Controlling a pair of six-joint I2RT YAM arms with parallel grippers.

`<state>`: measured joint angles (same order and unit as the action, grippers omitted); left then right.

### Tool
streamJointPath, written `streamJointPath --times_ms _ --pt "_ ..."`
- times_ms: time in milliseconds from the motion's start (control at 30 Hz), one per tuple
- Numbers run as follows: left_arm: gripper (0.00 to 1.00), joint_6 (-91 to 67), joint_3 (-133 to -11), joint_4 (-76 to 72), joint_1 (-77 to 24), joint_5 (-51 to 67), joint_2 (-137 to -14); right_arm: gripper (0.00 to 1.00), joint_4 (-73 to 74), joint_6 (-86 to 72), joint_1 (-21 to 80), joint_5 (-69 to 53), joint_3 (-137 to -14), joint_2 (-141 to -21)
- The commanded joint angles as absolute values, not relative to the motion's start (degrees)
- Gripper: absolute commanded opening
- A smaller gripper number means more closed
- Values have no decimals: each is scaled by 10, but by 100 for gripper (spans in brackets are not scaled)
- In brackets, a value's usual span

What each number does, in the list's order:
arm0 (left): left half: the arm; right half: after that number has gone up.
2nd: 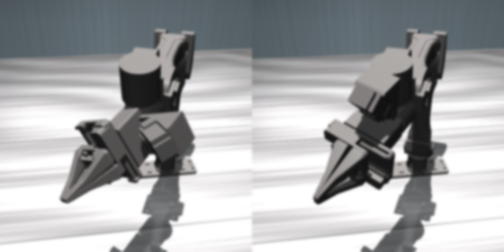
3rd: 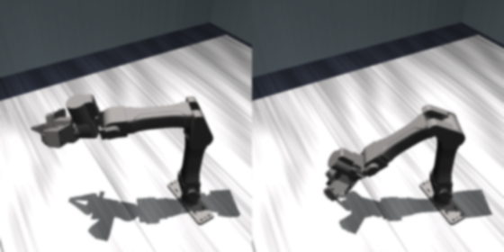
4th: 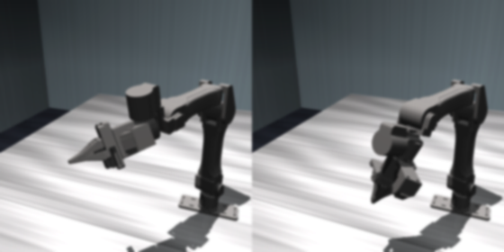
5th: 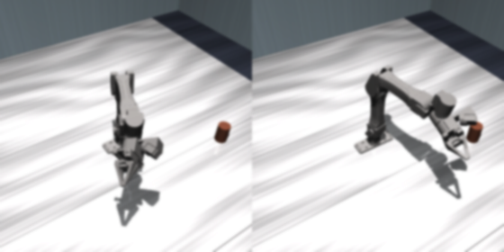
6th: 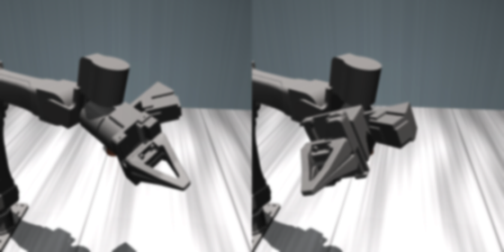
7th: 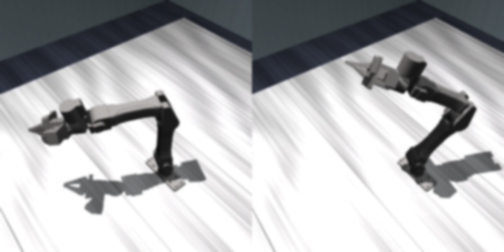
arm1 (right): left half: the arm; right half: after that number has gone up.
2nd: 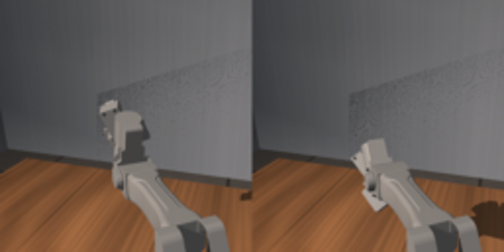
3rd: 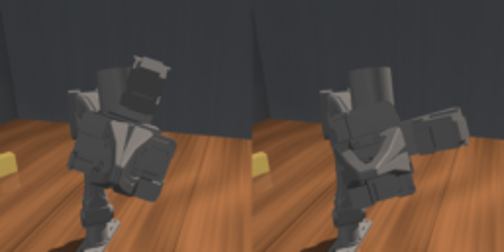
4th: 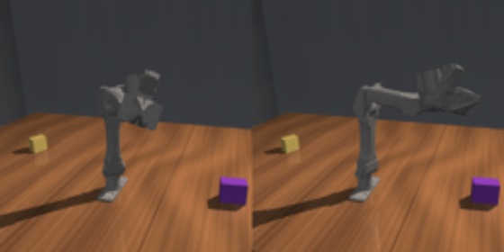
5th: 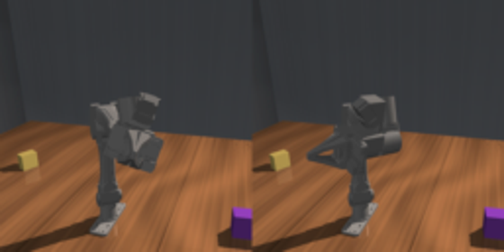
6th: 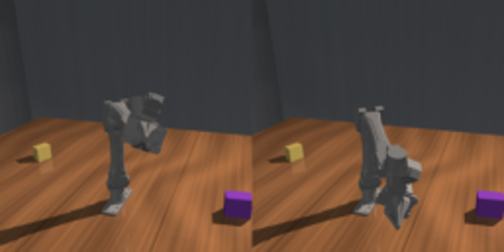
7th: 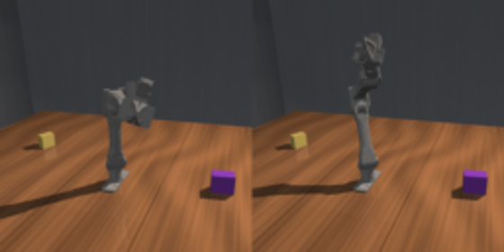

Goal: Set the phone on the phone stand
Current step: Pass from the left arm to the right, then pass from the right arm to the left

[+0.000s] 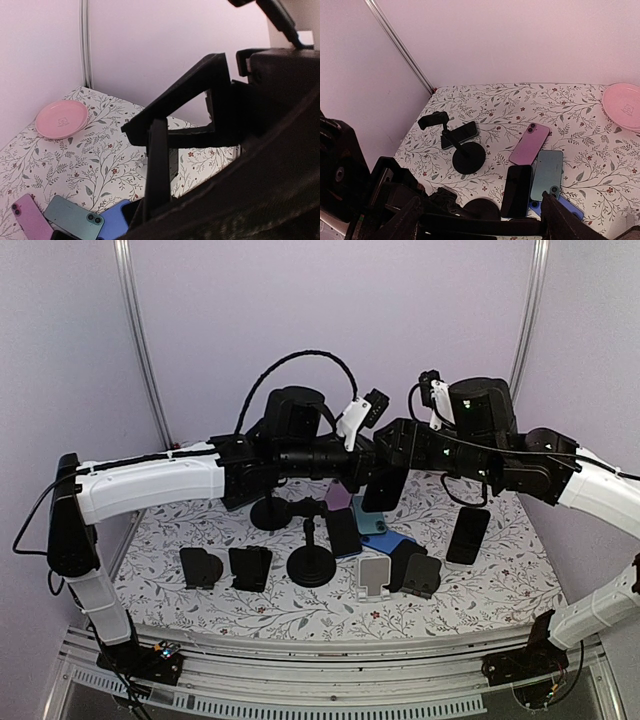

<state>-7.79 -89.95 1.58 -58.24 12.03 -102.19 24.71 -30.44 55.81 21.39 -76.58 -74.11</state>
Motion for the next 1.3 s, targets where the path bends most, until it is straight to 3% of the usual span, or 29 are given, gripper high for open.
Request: streamJointPath --times_ms 0,533,933,1167,1267 --pt "3 -78 -925 -37 -595 103 -1029 31 243 -311 557 220 -791 -762" --pt "34 -96 -876 -70 -579 104 -1022 24 227 -313 506 178 -801 -775" --pt "25 -99 -848 -79 -574 134 -1022 24 234 -297 499 175 -814 -762" --pt "25 -104 -840 -85 -574 152 -1025 24 237 -290 499 177 -824 -759" --pt "30 -107 -836 -87 -573 156 -1026 24 239 -287 499 177 -828 -758"
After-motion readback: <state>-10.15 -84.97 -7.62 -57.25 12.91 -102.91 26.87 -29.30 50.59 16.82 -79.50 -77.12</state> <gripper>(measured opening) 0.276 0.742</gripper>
